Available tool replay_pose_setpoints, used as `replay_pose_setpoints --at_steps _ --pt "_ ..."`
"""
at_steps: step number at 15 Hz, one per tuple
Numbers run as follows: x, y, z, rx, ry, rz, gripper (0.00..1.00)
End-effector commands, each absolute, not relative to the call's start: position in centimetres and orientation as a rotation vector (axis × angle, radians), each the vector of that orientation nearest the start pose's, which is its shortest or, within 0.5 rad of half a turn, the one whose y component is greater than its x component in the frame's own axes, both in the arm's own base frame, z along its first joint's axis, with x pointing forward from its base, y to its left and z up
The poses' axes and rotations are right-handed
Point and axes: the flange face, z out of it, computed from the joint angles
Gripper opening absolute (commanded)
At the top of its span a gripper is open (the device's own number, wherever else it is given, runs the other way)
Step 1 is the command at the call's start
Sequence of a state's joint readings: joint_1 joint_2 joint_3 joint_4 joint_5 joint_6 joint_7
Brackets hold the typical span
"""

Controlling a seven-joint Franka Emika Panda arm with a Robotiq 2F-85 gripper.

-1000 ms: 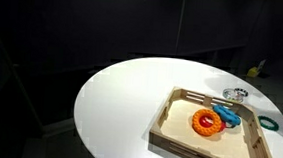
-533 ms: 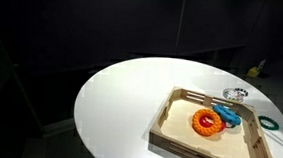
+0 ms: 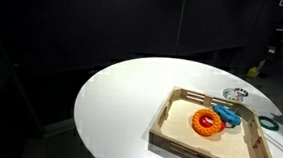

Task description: Put the transparent and stripped rings in the box, then remove the orange ring from the box and move the box behind

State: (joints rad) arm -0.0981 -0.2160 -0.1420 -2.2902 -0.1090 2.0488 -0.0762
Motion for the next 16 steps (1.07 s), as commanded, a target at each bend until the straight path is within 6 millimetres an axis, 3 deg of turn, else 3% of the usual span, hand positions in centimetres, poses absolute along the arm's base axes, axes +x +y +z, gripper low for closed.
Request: replay_pose_setpoints --at_steps 1,8,11,16 --pt "46.1 -11.9 43.1 -3.197 0.183 0.073 1.00" --pt "46.3 -11.8 42.4 -3.196 0.190 0.095 1.00" --pt "47.4 -11.4 41.7 -3.171 0.191 0.081 1.00" --pt "49.5 -10.5 37.9 -3.125 0.215 0.057 1.00"
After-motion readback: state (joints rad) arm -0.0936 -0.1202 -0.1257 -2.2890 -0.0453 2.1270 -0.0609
